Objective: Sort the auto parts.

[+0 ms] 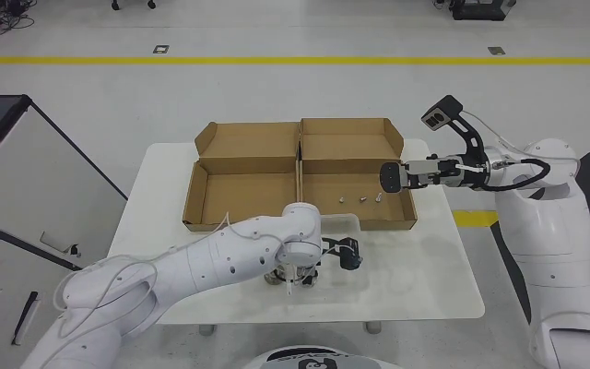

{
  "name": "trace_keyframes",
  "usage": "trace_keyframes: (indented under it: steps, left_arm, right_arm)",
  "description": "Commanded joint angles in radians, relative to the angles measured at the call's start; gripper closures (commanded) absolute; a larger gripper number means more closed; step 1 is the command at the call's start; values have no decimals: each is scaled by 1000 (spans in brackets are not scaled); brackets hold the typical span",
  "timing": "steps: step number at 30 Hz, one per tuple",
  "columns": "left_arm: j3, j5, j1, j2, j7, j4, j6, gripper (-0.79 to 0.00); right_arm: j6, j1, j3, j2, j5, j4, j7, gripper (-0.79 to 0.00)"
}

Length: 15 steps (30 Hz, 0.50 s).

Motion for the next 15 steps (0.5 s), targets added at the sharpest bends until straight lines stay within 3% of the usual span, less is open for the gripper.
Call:
trace_keyframes:
  steps: [1,15]
  left_arm:
    - [0,-1,-1,0,-2,1,2,-286]
    - [0,19,11,-11,-2,31,2,-249]
  right_arm:
    - [0,0,0,0,0,0,0,-785]
    - [0,0,0,0,0,0,0,-785]
